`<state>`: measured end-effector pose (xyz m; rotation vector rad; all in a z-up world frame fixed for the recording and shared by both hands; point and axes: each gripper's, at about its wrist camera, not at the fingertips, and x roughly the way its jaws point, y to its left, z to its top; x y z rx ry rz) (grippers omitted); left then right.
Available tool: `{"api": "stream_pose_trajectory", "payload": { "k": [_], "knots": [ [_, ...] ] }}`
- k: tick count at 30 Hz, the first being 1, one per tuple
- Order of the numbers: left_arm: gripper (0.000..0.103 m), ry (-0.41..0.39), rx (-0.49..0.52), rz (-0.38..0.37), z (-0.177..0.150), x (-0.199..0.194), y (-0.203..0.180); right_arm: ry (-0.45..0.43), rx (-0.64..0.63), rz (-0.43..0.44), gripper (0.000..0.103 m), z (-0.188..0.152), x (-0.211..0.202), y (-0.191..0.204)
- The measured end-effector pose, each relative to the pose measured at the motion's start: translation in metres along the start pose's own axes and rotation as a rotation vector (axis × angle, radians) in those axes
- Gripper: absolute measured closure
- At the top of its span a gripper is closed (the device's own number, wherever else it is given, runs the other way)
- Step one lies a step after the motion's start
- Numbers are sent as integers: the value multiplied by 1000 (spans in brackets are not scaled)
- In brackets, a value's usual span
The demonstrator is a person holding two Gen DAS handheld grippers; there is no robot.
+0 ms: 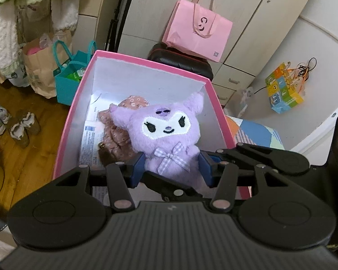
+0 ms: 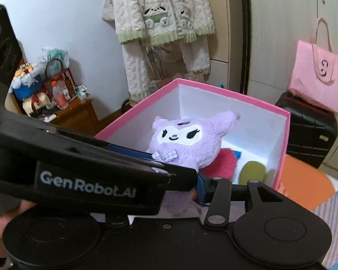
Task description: Organize soft objects
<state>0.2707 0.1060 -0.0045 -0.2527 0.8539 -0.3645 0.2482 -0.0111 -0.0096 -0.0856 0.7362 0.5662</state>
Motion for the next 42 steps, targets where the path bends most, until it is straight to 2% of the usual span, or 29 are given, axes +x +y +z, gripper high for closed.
{"api": "stream_pose_trajectory", "payload": {
  "k": [5, 7, 10, 14, 18, 22, 29, 33, 38, 40, 42],
  "knots": [
    [51, -2, -23, 15, 2, 8, -1, 27, -71, -36, 40, 3, 2, -3],
    [51, -18, 8, 50, 0, 5, -3, 9, -110, -97, 29, -2, -4, -2],
    [51, -70, 85, 98, -10, -9, -11, -34, -134, -130, 27, -11, -25, -3],
    [50, -114, 68, 52, -24, -36, -11, -110, -110, -97, 26, -30, -61, -8],
    [50, -182, 100, 89, -40, -59, -20, -173, -68, -75, 26, -46, -87, -13],
    [49, -213, 118, 59, -54, -76, -34, -219, -27, -98, 26, -60, -107, -14],
    [47, -256, 195, 76, -80, -91, -63, -261, -4, -167, 25, -78, -135, -15],
    [47, -299, 226, 127, -98, -101, -78, -280, 7, -179, 25, -94, -148, -15],
    [41, -380, 290, 123, -122, -127, -103, -295, 30, -218, 25, -113, -168, -16],
    [39, -398, 304, 116, -128, -134, -110, -302, 42, -250, 17, -120, -180, -14],
    [38, -412, 299, 114, -133, -137, -114, -323, 40, -274, 14, -128, -192, -10]
  ]
}}
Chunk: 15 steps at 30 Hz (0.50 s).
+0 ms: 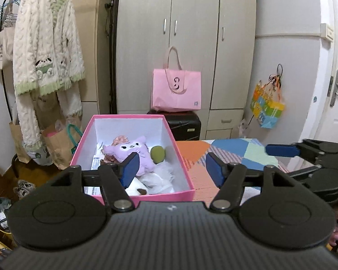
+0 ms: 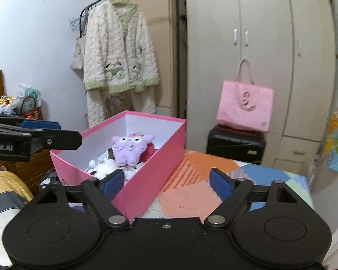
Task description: Organize soft objects
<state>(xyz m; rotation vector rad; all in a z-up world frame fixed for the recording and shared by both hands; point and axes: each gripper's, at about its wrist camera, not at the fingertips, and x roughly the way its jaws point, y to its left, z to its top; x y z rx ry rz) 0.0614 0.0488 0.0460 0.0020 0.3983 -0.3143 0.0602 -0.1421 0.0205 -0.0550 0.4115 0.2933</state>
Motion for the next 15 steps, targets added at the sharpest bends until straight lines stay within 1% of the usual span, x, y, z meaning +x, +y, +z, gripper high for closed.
{"api": "stream_pose_trajectory", "payload": {
  "k": [3, 4, 6, 9, 11, 13, 15],
  "knots": [
    [32, 3, -10, 13, -4, -1, -6, -17, 4, -30, 7, -5, -20, -3],
    [29, 6, -6, 15, -6, -1, -8, -18, 22, -47, 3, -7, -26, -6],
    [26, 17, -4, 19, -10, 3, -13, -12, 60, -85, 0, -10, -33, -15],
    [16, 35, -10, 39, -17, 9, -19, 19, 96, -146, 0, -18, -37, -28],
    [4, 35, -6, 53, -21, 10, -24, 56, 115, -199, 0, -22, -37, -34],
    [3, 35, -19, 80, -23, 10, -26, 99, 124, -250, 0, -25, -37, -35],
    [3, 30, -39, 97, -23, 8, -28, 114, 88, -267, 0, -28, -44, -27]
  ]
}}
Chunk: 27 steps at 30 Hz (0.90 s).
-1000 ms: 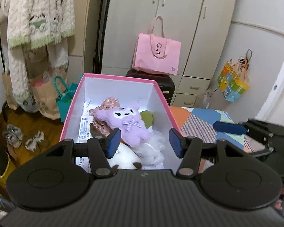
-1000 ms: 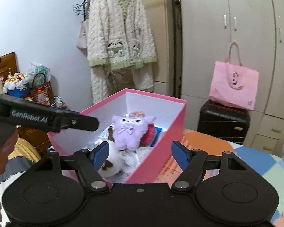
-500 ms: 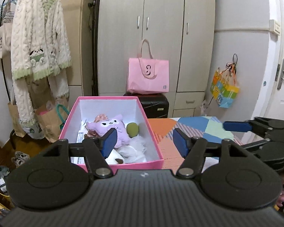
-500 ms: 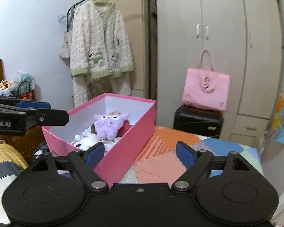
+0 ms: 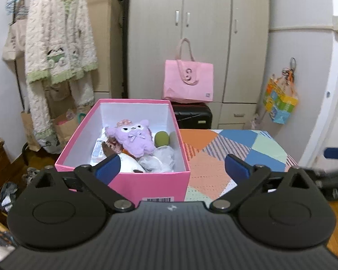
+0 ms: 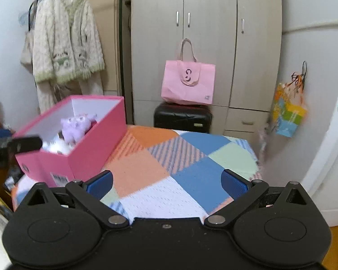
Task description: Organize soft objects
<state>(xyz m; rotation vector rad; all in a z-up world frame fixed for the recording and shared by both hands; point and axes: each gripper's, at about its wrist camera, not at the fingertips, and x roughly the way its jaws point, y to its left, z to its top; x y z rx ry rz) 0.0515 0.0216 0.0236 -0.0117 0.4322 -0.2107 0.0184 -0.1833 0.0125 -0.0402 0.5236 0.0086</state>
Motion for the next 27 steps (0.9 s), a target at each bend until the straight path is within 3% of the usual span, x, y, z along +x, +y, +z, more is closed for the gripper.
{"api": "stream_pose_trajectory", "payload": {
  "k": [2, 6, 12, 18, 27],
  "knots": [
    [2, -6, -4, 27, 1, -4, -1, -20, -23, 47, 0, 0, -11, 3],
    [0, -5, -8, 107, 3, -10, -7, -38, 55, 94, 0, 2, -26, -3],
    [0, -29, 12, 115, -1, -18, -9, -38, 117, 29, 0, -5, -23, -11],
    [0, -20, 24, 127, -5, -14, -11, -22, 194, 25, 0, -11, -15, -20],
    [0, -4, 38, 131, -8, -10, -12, -51, 150, -41, 0, -12, -20, -10]
  ]
}}
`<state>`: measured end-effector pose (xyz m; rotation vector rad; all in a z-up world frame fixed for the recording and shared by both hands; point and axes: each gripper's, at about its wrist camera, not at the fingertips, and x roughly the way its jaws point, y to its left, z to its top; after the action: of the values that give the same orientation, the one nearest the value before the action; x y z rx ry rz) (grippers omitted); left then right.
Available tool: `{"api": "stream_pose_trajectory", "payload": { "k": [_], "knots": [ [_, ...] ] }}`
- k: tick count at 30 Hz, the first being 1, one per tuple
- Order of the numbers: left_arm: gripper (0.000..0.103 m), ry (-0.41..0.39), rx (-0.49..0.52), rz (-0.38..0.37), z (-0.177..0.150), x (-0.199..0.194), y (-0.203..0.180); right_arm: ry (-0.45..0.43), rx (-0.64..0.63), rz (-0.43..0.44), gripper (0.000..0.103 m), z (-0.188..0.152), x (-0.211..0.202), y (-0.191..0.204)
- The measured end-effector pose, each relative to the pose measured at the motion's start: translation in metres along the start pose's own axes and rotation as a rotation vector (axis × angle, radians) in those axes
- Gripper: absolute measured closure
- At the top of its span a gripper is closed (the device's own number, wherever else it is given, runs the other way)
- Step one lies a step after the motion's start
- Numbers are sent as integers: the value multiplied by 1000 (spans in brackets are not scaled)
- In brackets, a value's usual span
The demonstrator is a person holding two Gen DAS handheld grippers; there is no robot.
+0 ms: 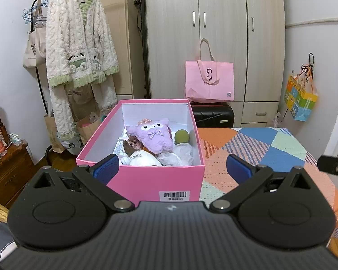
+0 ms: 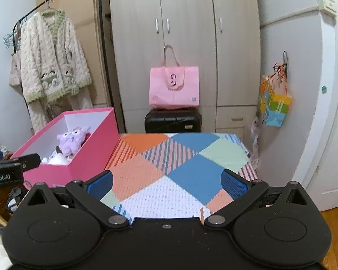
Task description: Organize soft objects
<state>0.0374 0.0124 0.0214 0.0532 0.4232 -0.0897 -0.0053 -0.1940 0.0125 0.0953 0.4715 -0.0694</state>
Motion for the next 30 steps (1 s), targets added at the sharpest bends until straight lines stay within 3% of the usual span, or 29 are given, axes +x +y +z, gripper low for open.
{"api": "stream_pose_trajectory", "payload": {
  "k": [30],
  "knots": [
    [0, 12, 63, 38, -10, 3, -8, 2, -20, -46, 0, -10, 3, -1]
  ]
}}
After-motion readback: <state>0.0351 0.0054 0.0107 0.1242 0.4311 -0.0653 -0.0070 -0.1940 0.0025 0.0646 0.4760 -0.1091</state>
